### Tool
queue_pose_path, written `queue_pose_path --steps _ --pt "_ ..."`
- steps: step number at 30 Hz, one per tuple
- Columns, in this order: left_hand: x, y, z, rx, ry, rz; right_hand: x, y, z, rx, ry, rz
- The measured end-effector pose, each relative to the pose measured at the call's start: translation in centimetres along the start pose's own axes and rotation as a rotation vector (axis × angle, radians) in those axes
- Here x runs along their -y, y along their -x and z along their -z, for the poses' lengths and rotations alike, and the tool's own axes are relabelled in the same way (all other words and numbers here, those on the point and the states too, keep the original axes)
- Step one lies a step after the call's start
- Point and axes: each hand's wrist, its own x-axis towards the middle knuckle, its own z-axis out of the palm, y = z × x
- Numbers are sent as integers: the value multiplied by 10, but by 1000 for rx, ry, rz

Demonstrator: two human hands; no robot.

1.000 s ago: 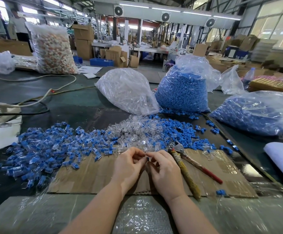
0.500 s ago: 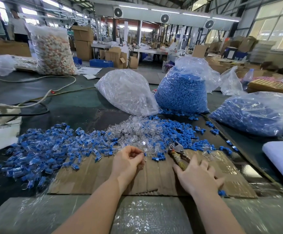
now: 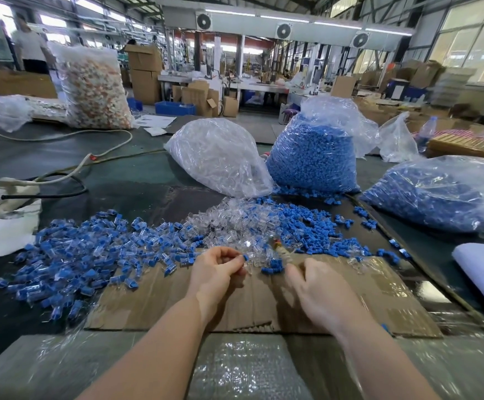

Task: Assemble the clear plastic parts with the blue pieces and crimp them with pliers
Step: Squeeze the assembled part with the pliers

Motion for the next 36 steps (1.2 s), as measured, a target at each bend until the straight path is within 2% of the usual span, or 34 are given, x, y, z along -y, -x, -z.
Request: queue_pose_path --steps 2,5,17,36 --pt "-2 1 0 1 5 5 10 1 2 119 -167 -16" --pt "-5 2 0 4 20 11 18 4 3 191 -283 -27" --pt "-9 4 1 4 93 35 26 13 19 440 -425 -40" --pt "-10 4 2 -17 27 32 32 11 28 469 -342 40"
